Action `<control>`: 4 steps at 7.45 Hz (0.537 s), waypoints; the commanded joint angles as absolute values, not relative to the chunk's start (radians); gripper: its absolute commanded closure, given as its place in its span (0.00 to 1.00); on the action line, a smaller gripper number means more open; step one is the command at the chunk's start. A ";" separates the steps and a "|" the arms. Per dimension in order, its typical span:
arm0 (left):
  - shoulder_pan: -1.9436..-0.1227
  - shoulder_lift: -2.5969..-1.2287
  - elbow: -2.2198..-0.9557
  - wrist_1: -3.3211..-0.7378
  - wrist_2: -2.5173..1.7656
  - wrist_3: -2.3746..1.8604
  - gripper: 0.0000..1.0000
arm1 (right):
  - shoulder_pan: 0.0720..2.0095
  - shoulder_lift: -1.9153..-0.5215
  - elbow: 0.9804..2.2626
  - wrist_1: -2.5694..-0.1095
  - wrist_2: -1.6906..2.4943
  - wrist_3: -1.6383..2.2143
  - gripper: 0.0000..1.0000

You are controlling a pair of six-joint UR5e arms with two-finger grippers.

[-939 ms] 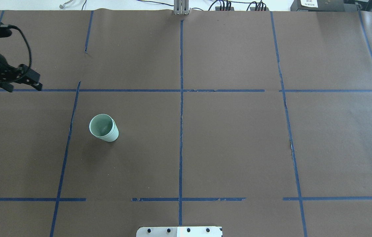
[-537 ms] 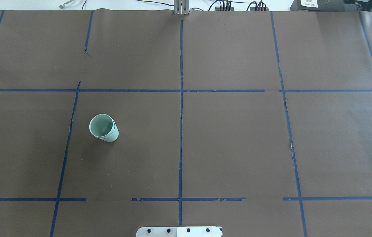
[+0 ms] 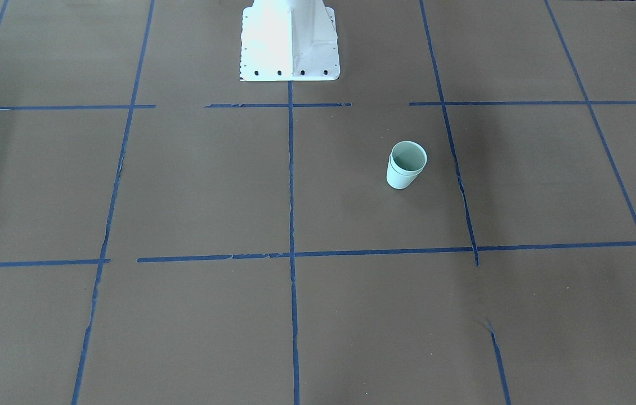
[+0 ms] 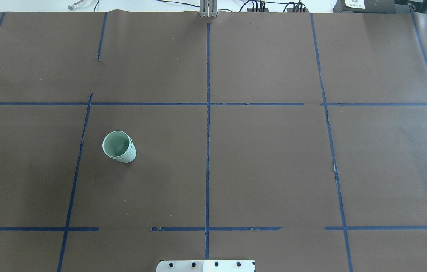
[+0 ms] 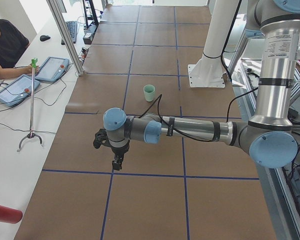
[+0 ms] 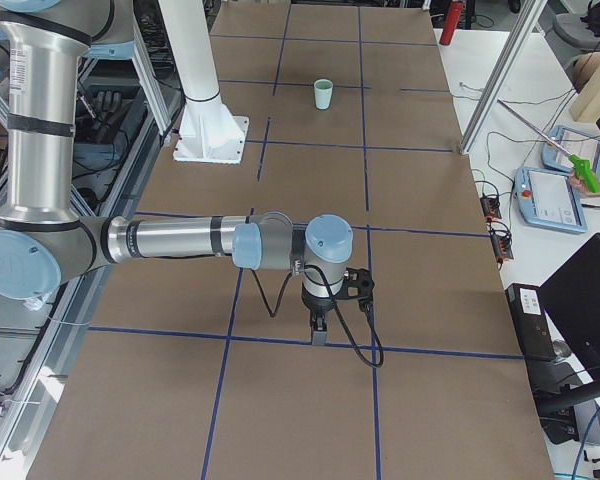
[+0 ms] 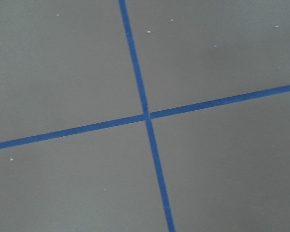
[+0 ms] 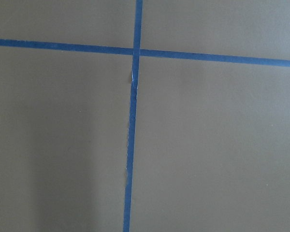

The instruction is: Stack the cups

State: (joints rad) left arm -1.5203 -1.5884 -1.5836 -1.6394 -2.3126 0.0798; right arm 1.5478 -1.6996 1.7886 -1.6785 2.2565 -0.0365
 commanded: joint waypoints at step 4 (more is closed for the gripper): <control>-1.584 -1.557 -1.578 -1.583 -2.315 0.089 0.00 | 1.548 -1.700 1.789 -1.678 2.256 -0.037 0.00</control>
State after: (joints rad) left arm -1.5700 -1.5584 -1.5701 -1.6119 -2.3136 0.0893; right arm 1.5478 -1.6996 1.7886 -1.6784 2.2565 -0.0368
